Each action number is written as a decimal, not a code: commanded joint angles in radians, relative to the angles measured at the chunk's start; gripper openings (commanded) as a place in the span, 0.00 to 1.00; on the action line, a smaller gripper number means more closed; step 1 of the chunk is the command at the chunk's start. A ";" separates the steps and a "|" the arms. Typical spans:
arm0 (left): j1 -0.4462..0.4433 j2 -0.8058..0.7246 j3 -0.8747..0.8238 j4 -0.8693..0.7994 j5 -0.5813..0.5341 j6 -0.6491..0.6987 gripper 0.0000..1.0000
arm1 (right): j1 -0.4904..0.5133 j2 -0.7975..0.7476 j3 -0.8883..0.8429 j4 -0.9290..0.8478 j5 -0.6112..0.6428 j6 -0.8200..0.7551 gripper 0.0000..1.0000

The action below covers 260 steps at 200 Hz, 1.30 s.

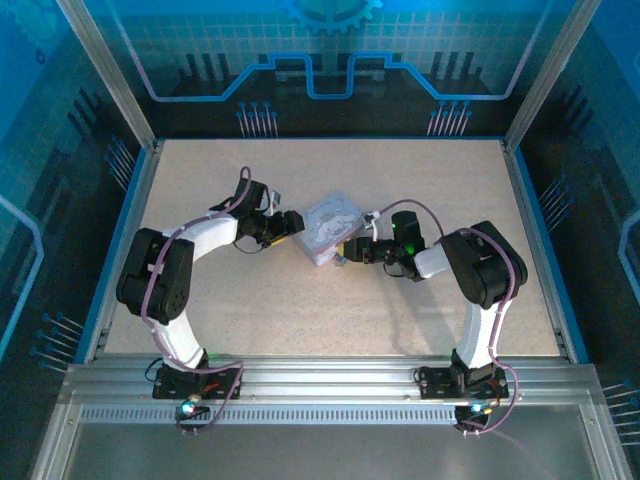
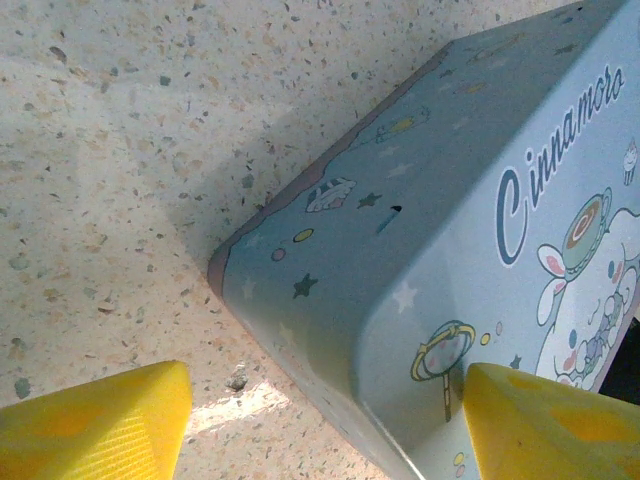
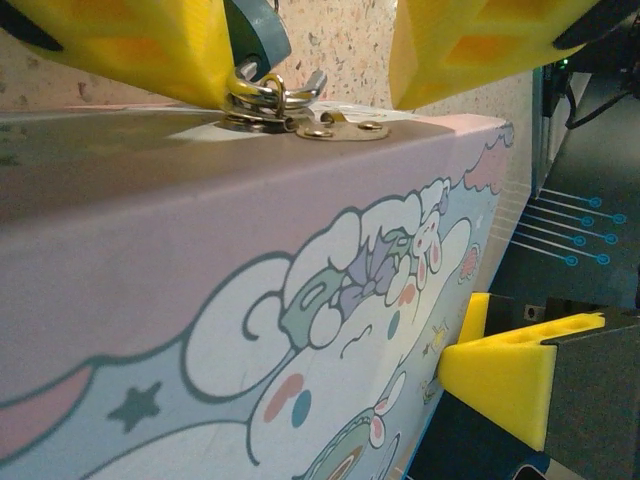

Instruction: Unlock the padlock with the key

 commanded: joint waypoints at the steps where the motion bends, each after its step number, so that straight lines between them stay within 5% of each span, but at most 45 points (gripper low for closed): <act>1: -0.005 -0.023 -0.023 -0.061 -0.021 0.004 0.73 | 0.002 -0.007 -0.010 0.049 -0.050 -0.010 0.43; 260: -0.005 -0.037 -0.041 -0.063 -0.045 0.007 0.73 | -0.003 -0.057 -0.053 -0.054 0.028 -0.040 0.01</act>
